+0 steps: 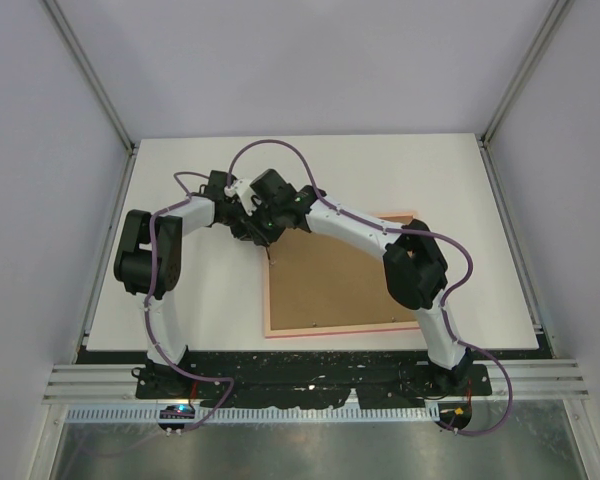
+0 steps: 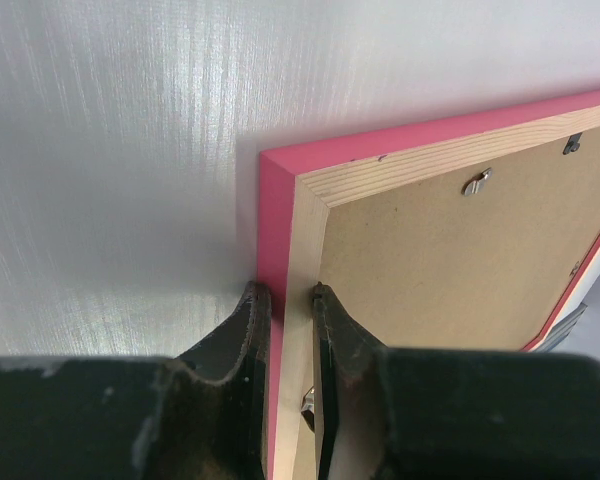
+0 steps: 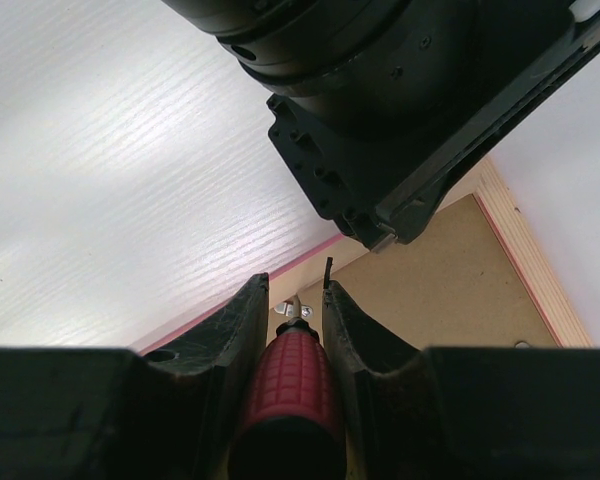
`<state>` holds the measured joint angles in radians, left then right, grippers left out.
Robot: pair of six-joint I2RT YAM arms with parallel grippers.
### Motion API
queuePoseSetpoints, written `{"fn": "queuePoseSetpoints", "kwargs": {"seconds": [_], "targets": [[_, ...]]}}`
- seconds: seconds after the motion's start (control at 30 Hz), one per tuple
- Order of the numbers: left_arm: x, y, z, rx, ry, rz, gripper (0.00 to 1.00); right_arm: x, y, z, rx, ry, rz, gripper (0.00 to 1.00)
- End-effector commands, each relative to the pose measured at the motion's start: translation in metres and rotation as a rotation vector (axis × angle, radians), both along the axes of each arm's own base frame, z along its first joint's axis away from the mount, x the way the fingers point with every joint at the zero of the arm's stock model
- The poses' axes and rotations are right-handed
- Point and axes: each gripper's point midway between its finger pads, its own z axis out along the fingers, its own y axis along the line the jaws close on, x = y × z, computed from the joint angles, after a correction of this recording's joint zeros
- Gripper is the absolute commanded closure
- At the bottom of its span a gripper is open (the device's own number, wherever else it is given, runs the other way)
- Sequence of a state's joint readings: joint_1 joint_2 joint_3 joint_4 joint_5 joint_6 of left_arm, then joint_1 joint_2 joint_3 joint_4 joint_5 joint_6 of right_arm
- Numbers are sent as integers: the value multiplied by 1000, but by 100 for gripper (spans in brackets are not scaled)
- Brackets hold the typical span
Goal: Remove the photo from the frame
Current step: Release the photo frame item from the photo frame.
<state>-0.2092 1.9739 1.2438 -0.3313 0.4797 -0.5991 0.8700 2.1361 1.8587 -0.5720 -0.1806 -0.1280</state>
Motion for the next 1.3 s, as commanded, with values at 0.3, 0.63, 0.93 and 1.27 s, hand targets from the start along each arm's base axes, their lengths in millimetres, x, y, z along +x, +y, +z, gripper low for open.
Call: {"fn": "queuePoseSetpoints", "kwargs": {"seconds": [0.3,0.63,0.93,1.27], "targets": [[1,5,-12,9,30,28,100,20,-2,19,14,-92,-78,92],[0,5,-12,11,31,28,100,-8,13,5,62,44,37,92],[1,4,-11,8,29,27,100,-12,13,4,61,56,60,92],[1,5,-12,9,31,29,100,-9,11,23,73,17,53,92]]}}
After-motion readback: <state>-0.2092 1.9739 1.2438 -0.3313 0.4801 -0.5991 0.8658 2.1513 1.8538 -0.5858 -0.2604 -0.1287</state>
